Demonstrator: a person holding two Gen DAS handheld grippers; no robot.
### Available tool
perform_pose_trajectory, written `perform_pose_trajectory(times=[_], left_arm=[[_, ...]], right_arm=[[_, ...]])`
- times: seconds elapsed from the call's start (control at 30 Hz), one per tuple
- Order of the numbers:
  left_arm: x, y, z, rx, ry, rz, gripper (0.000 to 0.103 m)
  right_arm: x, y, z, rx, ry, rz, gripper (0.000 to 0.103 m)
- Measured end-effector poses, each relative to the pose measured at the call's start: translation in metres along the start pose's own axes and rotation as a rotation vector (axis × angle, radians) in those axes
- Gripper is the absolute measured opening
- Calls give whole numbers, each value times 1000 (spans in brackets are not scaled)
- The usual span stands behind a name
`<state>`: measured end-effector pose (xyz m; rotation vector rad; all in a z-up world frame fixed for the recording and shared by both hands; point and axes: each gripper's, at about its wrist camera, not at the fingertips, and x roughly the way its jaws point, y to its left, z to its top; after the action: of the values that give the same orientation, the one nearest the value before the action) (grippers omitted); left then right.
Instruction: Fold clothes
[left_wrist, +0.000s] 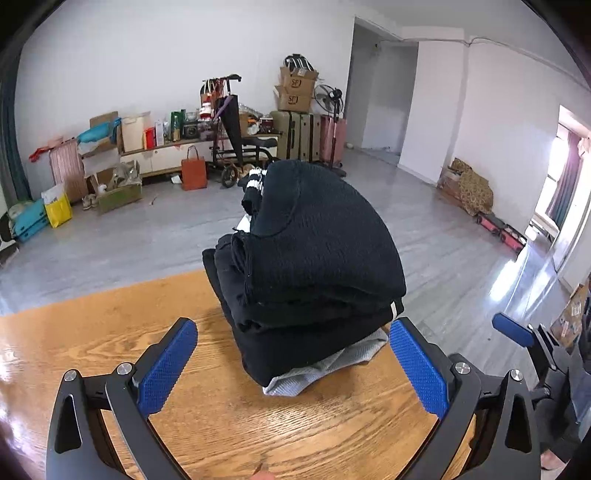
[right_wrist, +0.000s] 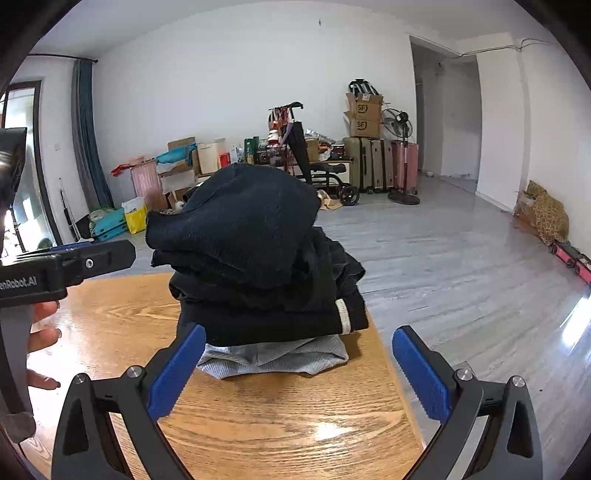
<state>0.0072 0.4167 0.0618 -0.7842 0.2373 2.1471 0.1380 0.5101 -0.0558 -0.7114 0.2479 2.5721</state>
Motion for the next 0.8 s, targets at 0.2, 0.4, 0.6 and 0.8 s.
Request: perform_pose_trajectory(times=[0.2,0.4,0.6,0.8], left_arm=[[-1,-2,-3,19,4,1,103],[1,-2,-1,-3,2,-5,103],[-4,-6,2,19,-9,7,103],[-10,-4,5,26,1,11,103]], right_arm=[[9,6,4,-2,-3,5,103],[15,10,6,7,7,26,103],[13,13,8,0,-5,28,103],[8,21,11,-17,-27,40,103]])
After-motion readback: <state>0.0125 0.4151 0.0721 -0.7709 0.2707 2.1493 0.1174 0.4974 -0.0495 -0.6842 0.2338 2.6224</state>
